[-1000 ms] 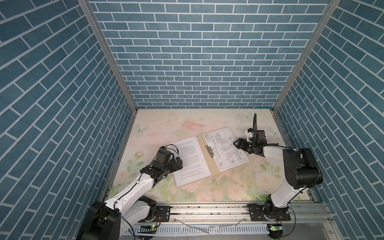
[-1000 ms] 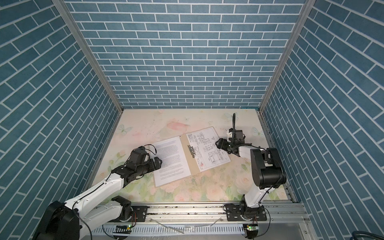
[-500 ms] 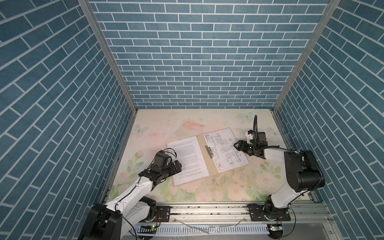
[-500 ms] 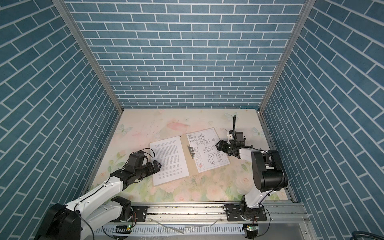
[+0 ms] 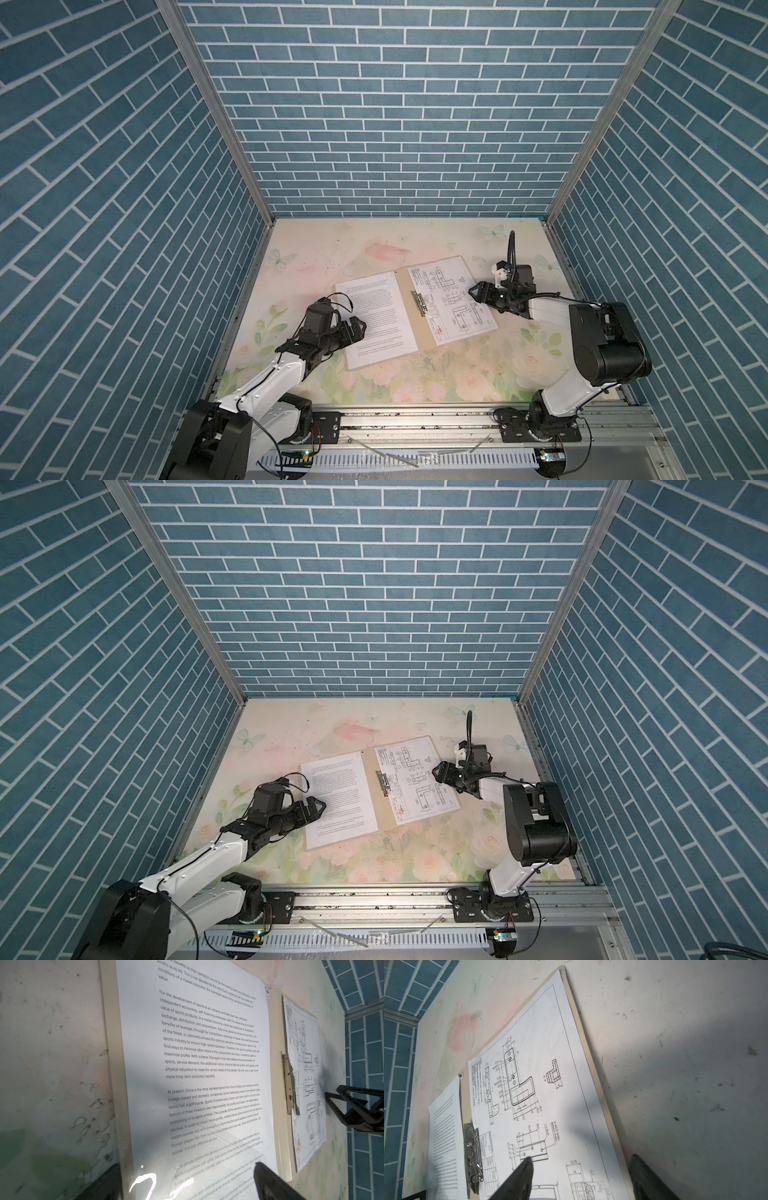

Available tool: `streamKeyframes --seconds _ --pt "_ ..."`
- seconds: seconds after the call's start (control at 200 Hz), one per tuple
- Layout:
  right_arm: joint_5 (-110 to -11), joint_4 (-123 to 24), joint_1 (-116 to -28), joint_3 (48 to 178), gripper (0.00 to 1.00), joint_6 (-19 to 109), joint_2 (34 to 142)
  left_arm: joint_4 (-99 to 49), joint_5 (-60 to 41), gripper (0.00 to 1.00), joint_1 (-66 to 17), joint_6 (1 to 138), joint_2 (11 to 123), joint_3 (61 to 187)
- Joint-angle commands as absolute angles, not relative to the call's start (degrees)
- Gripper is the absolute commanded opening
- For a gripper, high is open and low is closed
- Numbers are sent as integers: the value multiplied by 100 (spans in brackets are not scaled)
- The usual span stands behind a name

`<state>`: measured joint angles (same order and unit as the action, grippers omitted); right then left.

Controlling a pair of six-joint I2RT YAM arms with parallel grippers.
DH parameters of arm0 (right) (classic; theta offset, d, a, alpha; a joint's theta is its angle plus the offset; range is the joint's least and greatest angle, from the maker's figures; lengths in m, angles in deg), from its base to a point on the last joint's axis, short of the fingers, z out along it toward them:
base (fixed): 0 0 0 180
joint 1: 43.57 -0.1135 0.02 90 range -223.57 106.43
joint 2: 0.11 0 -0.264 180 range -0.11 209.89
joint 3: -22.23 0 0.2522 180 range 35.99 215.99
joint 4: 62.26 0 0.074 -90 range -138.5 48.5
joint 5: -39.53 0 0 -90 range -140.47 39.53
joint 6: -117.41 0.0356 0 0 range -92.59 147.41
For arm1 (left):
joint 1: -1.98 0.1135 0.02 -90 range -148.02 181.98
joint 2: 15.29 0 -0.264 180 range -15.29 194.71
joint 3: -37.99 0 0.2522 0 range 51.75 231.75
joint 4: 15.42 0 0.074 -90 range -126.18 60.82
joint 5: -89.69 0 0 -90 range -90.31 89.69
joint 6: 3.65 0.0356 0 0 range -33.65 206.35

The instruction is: Put the files into the folder

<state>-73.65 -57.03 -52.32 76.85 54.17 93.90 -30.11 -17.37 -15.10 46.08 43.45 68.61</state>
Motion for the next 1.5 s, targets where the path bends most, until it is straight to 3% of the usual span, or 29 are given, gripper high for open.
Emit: streamKeyframes --seconds 0.0,0.97,1.495 --pt "-7429 -5206 -5255 7427 72 5597 9420 -3197 -2224 100 -1507 4347 4284 6650" --pt "-7438 -5342 -5261 7176 70 5720 9389 -1951 -2791 99 -1485 3036 3530 6380" --pt "-7407 -5375 -5263 7150 68 5815 9402 -3632 -2463 99 -1483 3691 3018 7256"
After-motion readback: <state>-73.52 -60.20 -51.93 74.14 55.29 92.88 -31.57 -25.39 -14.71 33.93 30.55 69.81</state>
